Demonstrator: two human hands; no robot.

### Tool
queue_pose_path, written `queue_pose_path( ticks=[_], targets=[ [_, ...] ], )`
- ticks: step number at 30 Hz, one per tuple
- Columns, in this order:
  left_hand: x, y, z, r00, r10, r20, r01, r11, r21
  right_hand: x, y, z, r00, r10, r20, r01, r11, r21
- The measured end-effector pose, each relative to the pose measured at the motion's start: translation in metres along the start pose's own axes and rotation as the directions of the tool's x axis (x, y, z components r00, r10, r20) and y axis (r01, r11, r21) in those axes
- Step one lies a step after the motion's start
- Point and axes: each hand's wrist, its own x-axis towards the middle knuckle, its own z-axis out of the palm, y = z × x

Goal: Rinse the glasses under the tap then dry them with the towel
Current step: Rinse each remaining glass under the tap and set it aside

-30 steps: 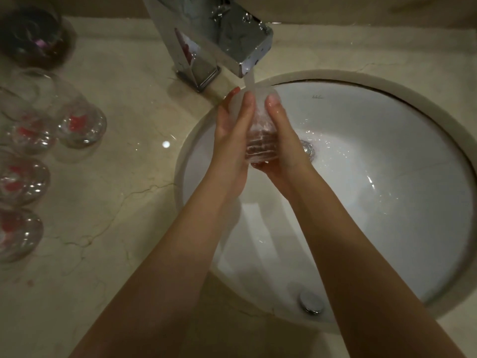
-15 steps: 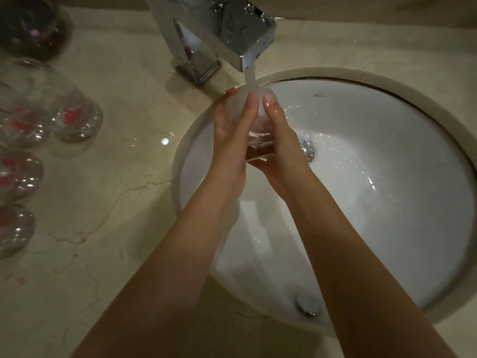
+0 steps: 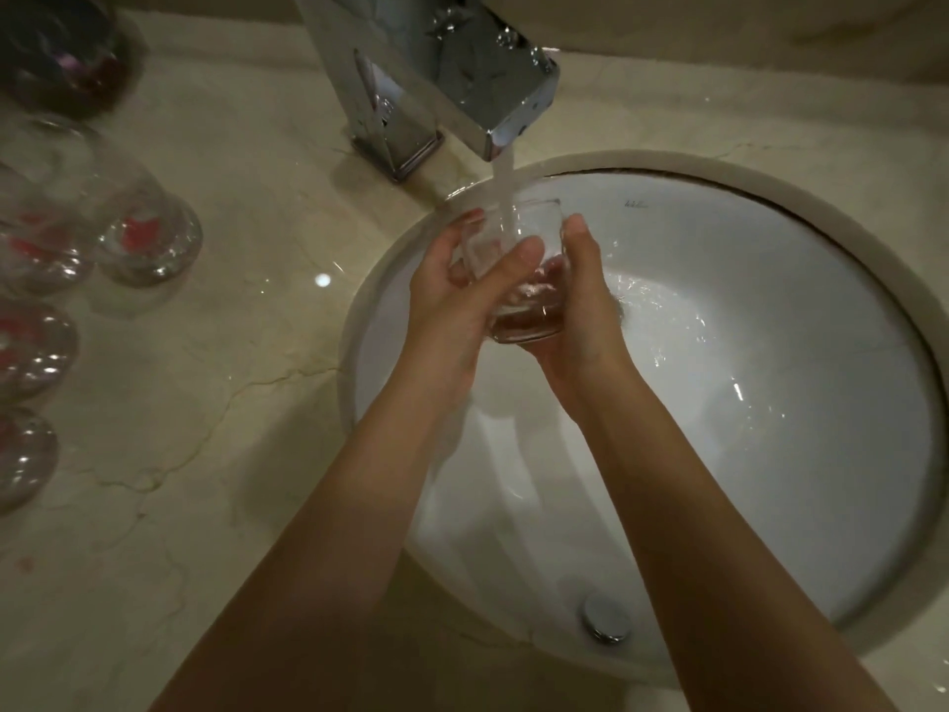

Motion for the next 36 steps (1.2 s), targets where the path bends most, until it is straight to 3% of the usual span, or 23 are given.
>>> queue_pose_path(
  ticks=[3,8,12,19,30,33,36],
  targets=[
    [-0.005,0.004,-0.001,1.000,-0.007,-0.017,0.007,1.000,-0.025,-0.008,-0.007,-0.003,0.997,-0.070,-0.043,0.064,0.989,-0.130],
    [-0.013,0.015,-0.002,0.997,-0.016,-0.072,0.015,1.000,-0.013,-0.009,-0.037,-0.003,0.987,-0.145,-0.062,0.132,0.975,-0.179],
    [-0.025,0.026,-0.002,0.994,-0.035,-0.099,0.037,0.999,0.014,-0.013,-0.073,0.015,0.961,-0.272,0.048,0.275,0.932,-0.234],
    [-0.040,0.041,-0.006,0.992,-0.056,-0.112,0.065,0.995,0.073,-0.009,-0.114,0.040,0.912,-0.331,0.242,0.394,0.872,-0.291],
    [-0.042,0.050,-0.006,0.993,-0.052,-0.110,0.057,0.998,0.037,0.000,-0.106,0.033,0.898,-0.366,0.245,0.436,0.815,-0.381],
    [-0.045,0.048,-0.005,0.992,-0.056,-0.114,0.058,0.998,0.016,-0.008,-0.099,0.032,0.902,-0.353,0.248,0.420,0.850,-0.317],
    [-0.048,0.047,-0.008,0.987,-0.089,-0.136,0.091,0.996,0.015,-0.022,-0.080,0.015,0.948,-0.257,0.190,0.296,0.929,-0.223]
  ],
)
